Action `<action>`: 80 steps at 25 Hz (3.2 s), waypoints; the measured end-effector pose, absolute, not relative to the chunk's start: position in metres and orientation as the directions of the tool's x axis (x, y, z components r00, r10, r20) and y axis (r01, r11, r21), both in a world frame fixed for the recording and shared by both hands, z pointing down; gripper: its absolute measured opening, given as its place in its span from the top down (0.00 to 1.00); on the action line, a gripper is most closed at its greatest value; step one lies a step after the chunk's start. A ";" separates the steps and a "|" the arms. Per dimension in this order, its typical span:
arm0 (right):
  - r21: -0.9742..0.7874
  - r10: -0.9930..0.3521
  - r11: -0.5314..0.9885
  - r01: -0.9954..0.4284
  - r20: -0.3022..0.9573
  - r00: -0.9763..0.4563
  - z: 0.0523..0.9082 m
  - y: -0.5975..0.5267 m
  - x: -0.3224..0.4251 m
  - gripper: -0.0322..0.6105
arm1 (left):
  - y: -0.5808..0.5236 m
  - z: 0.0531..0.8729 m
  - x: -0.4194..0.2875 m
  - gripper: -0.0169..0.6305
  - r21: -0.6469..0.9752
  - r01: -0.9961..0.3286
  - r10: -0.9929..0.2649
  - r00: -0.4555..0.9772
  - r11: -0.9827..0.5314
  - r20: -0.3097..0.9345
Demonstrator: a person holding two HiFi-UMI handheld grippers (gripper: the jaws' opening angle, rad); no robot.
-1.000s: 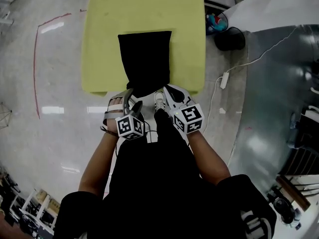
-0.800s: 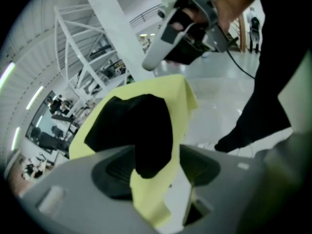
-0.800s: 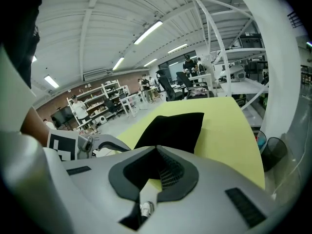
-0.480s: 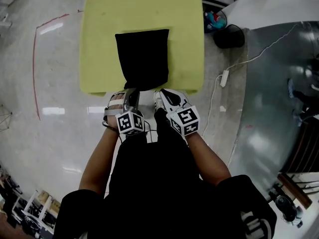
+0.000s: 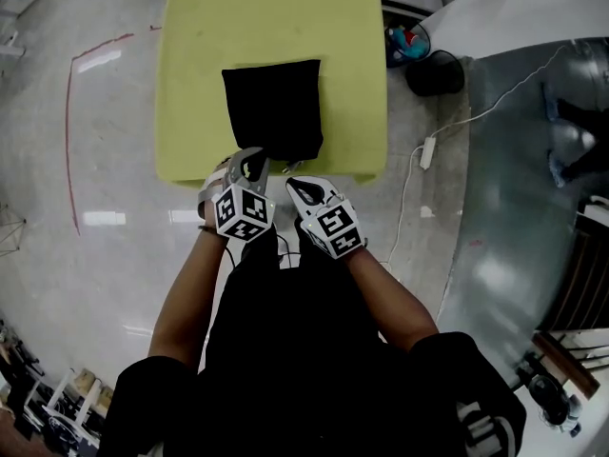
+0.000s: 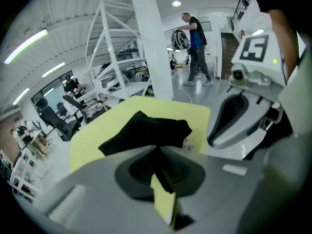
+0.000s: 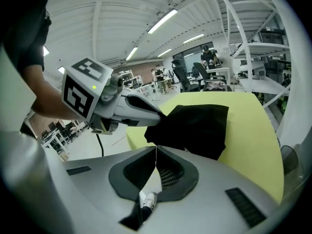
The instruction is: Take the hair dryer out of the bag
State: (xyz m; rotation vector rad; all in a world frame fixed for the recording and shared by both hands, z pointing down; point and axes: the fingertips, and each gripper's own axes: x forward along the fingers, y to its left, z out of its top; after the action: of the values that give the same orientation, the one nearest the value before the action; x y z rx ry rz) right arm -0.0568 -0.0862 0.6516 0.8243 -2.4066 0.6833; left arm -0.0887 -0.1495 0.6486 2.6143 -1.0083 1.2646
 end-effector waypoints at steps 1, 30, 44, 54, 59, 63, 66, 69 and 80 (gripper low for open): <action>-0.289 -0.408 0.694 -0.660 0.596 -0.691 0.652 -0.088 -0.061 0.94 | -0.154 0.646 -0.088 0.94 -0.211 -0.587 -0.532 0.451 -0.782 0.716; -0.045 -0.601 0.436 -0.899 0.728 -0.329 0.699 -0.191 -0.055 0.63 | -0.235 0.606 -0.095 0.94 -0.122 -0.570 -0.498 0.570 -0.813 0.654; -0.068 -0.467 0.403 -0.912 0.842 -0.269 0.742 -0.211 -0.065 0.56 | -0.221 0.621 -0.104 0.94 0.012 -0.615 -0.454 0.595 -0.788 0.663; -0.114 -0.439 0.406 -0.907 0.846 -0.303 0.742 -0.211 -0.065 0.64 | -0.217 0.624 -0.112 0.94 0.027 -0.630 -0.456 0.590 -0.776 0.667; -0.221 -0.419 0.392 -0.893 0.821 -0.388 0.735 -0.208 -0.064 0.64 | -0.222 0.616 -0.122 0.94 0.003 -0.653 -0.488 0.569 -0.758 0.662; -0.299 -0.393 0.391 -0.870 0.800 -0.452 0.730 -0.204 -0.062 0.65 | -0.226 0.616 -0.131 0.94 -0.003 -0.682 -0.512 0.545 -0.731 0.664; -0.389 -0.389 0.367 -0.845 0.761 -0.519 0.721 -0.201 -0.059 0.65 | -0.229 0.618 -0.136 0.94 -0.018 -0.692 -0.523 0.529 -0.722 0.668; -0.476 -0.397 0.336 -0.813 0.711 -0.580 0.707 -0.197 -0.057 0.65 | -0.230 0.618 -0.143 0.94 -0.040 -0.711 -0.545 0.500 -0.702 0.673; -0.638 -0.284 0.400 -0.658 0.597 -0.751 0.680 -0.172 -0.054 0.65 | -0.249 0.602 -0.158 0.94 -0.114 -0.774 -0.639 0.419 -0.623 0.645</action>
State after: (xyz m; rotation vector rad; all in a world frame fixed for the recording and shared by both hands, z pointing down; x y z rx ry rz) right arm -0.0541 -0.1716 0.6798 0.8102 -2.2678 1.2983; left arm -0.1576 -0.2493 0.6019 2.4707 -1.2482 0.9898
